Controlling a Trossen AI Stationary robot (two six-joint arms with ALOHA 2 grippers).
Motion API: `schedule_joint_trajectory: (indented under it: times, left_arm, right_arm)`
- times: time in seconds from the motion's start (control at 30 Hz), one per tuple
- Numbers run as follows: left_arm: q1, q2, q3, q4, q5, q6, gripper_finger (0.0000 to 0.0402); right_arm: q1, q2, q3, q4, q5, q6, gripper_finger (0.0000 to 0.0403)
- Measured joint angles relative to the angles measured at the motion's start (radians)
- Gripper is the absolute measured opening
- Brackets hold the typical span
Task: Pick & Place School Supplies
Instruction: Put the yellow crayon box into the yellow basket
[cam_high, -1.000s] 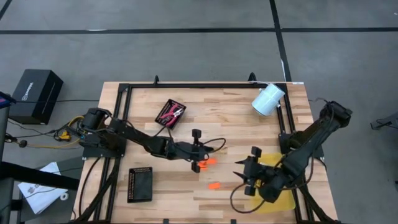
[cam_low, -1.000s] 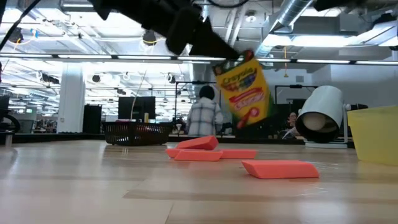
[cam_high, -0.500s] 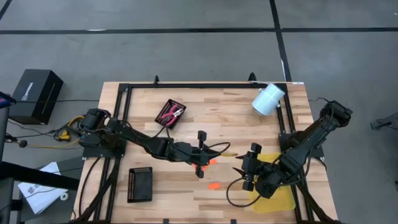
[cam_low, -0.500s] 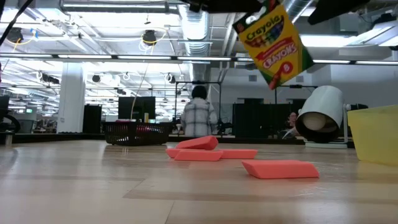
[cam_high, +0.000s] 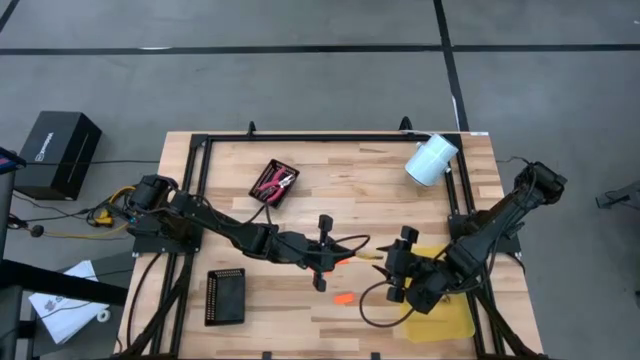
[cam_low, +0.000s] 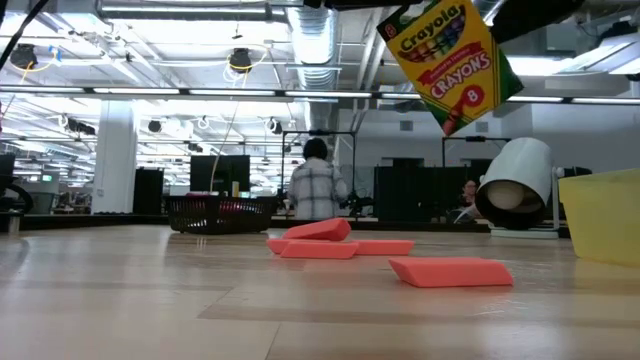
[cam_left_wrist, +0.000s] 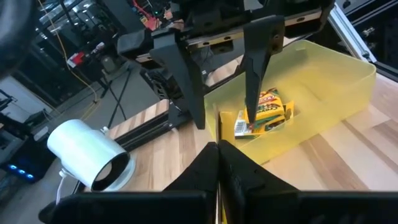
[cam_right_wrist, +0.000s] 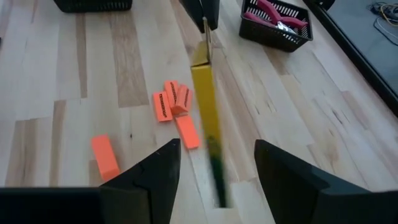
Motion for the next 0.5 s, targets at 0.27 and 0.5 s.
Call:
schedule_joint_trajectory:
  times: [0.27,0.5]
  left_arm:
    - [-0.001,-0.001,0.001,0.058,0.034,0.001,0.0]
    - [-0.001,-0.002,0.018,0.063,0.034,0.021,0.0]
  right_arm:
    - [-0.012,0.0,0.0,0.038,-0.018,-0.032,0.0191]
    - [-0.044,0.0,0.0,0.076,-0.024,-0.084,0.0182]
